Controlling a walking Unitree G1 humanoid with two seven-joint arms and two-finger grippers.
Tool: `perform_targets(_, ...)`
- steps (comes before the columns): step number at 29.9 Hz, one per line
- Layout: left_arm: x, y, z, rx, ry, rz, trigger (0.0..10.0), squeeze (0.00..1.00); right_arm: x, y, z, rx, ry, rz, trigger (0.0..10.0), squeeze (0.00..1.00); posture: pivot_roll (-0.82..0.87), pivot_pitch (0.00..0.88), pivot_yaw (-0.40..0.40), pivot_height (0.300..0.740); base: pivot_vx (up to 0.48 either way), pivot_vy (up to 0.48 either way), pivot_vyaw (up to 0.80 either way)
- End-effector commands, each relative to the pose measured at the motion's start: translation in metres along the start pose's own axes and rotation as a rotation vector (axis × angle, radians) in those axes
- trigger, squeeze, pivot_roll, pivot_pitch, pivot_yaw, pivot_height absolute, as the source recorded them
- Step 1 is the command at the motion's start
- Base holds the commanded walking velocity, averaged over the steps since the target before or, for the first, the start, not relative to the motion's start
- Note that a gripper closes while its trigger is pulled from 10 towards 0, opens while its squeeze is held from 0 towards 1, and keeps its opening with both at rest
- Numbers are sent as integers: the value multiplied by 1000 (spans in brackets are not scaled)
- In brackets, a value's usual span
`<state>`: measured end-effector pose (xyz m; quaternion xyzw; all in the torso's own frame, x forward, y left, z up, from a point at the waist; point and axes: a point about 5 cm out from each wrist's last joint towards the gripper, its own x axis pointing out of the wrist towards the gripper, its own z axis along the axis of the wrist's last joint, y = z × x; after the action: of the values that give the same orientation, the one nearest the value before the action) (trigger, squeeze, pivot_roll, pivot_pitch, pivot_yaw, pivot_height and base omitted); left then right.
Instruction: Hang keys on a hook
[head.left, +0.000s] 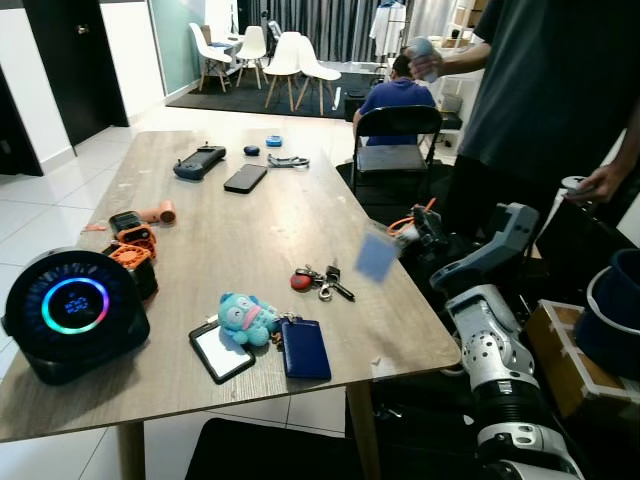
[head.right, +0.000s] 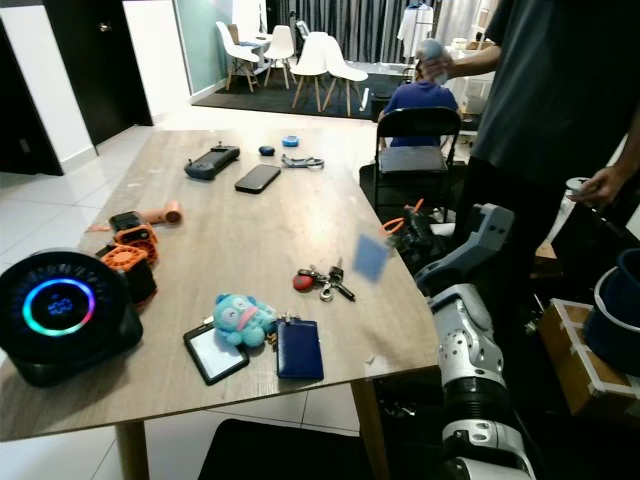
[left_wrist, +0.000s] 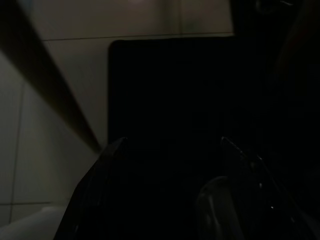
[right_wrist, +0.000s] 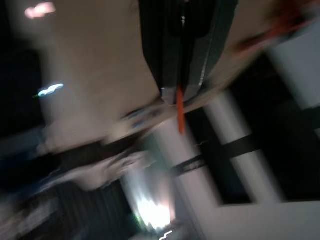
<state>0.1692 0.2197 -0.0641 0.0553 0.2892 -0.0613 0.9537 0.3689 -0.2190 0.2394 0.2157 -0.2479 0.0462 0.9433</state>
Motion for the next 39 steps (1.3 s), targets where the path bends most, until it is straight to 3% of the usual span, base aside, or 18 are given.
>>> perform_targets(1,-6,-1,-12,-4,55,3,10000,0,-8,-21,9,-70,-55,-119,10000,0,69,90,-63,740,0,0,0)
perform_targets(2,-6,-1,-12,-4,55,3,10000,0,-8,-21,9,-70,-55,-119,10000,0,69,90,-63,740,0,0,0)
perform_targets(5,-6,-2,-13,-12,61,10,10000,0,-45,-83,21,-210,-57,-412,10000,0,70,87,-69,740,0,0,0)
perform_targets(6,-6,-2,-13,-12,61,10,10000,0,-45,-83,21,-210,-57,-412,10000,0,70,87,-69,740,0,0,0)
perform_targets(7,-7,-2,-14,-13,61,10,10000,0,-59,-100,23,-243,-45,-487,10000,0,70,87,-69,740,0,0,0)
perform_targets(12,-7,-3,-14,-14,63,9,10000,0,-87,-125,21,-289,-18,-619,10000,0,68,85,-68,740,0,0,0)
perform_targets(14,-7,-3,-15,-10,69,5,10000,0,-113,-144,16,-330,18,-726,10000,0,65,82,-66,740,0,0,0)
perform_targets(17,-7,-3,-16,-1,79,3,10000,0,-158,-158,-10,-419,190,-808,10000,0,60,79,-69,740,0,0,0)
perform_targets(20,-7,-3,-16,-1,81,4,10000,0,-169,-158,-20,-441,252,-807,10000,0,58,79,-70,740,0,0,0)
perform_targets(21,-7,-3,-15,1,70,6,10000,0,-200,-155,-54,-458,479,-778,10000,0,58,77,-72,740,0,0,0)
perform_targets(22,-7,-3,-15,1,70,6,10000,0,-200,-155,-54,-458,479,-778,10000,0,58,77,-72,740,0,0,0)
perform_targets(24,-2,-10,5,22,-82,-18,10000,0,-228,-144,-87,-484,704,-704,10000,0,56,75,-70,740,0,0,0)
perform_targets(25,-2,-10,5,22,-82,-18,10000,0,-228,-144,-87,-484,704,-704,10000,0,56,75,-70,740,0,0,0)
perform_targets(27,0,-15,17,38,-162,-34,10000,0,-252,-127,-115,-539,921,-571,10000,0,61,72,-69,740,0,0,0)
perform_targets(28,0,-15,17,38,-162,-34,10000,0,-252,-127,-115,-539,921,-571,10000,0,61,72,-69,740,0,0,0)
perform_targets(30,1,-16,16,40,-153,-37,10000,0,-267,-111,-135,-576,1055,-449,10000,0,61,67,-71,740,0,0,0)
perform_targets(33,2,-15,16,35,-146,-33,10000,0,-277,-100,-147,-583,1142,-363,10000,0,62,65,-73,740,0,0,0)
perform_targets(39,4,-15,15,2,-131,-1,10000,0,-293,-78,-167,-541,1260,-246,10000,0,63,58,-75,740,0,0,0)
